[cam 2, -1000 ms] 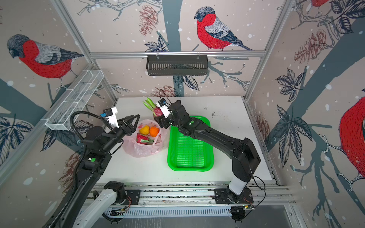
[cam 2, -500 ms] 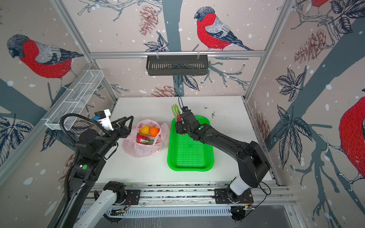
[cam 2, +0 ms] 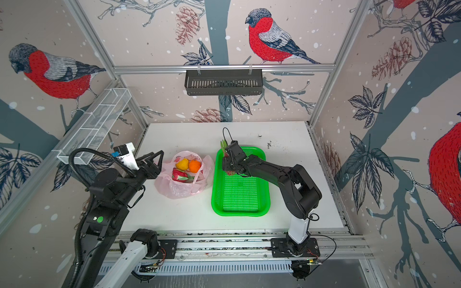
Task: Untie the knot of the plastic bag and take out the fruit
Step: Place the fruit in the basket.
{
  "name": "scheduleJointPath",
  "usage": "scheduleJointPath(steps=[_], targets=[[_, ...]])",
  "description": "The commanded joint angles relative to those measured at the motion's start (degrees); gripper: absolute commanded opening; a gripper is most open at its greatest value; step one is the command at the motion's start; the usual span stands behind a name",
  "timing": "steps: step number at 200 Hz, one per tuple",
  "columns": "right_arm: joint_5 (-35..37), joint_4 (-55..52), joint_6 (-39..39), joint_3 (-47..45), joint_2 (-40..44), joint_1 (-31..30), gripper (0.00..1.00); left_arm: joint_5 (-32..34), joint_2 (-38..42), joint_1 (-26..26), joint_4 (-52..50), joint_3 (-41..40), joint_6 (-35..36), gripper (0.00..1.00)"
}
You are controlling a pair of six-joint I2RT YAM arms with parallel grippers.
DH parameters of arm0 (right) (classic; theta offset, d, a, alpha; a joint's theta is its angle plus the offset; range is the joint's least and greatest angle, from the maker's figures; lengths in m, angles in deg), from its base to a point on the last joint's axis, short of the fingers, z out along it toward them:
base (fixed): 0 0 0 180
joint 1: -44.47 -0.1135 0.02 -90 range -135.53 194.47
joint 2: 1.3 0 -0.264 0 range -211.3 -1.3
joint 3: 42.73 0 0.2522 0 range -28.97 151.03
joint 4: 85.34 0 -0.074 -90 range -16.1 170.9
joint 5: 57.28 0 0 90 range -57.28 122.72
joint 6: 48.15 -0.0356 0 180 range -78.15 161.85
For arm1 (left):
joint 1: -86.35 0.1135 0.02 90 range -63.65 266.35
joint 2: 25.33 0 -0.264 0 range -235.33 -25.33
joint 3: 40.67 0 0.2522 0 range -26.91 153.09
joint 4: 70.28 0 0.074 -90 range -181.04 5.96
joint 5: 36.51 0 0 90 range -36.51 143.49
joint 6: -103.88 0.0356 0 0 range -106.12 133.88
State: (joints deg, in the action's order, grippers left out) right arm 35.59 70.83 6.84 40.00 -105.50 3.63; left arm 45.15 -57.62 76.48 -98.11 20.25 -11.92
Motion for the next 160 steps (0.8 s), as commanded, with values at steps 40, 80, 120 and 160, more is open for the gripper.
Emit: scheduleJointPath(steps=[40,80,120,160], targets=[[-1.1,0.6,-1.8,1.0,-2.9,0.7,0.49,1.6,0.0,0.1,-0.8,0.2,1.1,0.56],[-0.9,-0.4,-1.7,1.8,-4.8,0.8,0.56,1.9,-0.1,0.1,-1.0,0.5,1.5,0.56],[-0.7,-0.9,-1.8,2.0,-5.7,0.9,0.66,1.8,-0.2,0.1,-0.9,0.3,1.5,0.56],[-0.6,-1.1,-1.9,1.8,-6.1,1.1,0.74,2.0,0.2,0.1,-0.9,-0.1,1.2,0.56]])
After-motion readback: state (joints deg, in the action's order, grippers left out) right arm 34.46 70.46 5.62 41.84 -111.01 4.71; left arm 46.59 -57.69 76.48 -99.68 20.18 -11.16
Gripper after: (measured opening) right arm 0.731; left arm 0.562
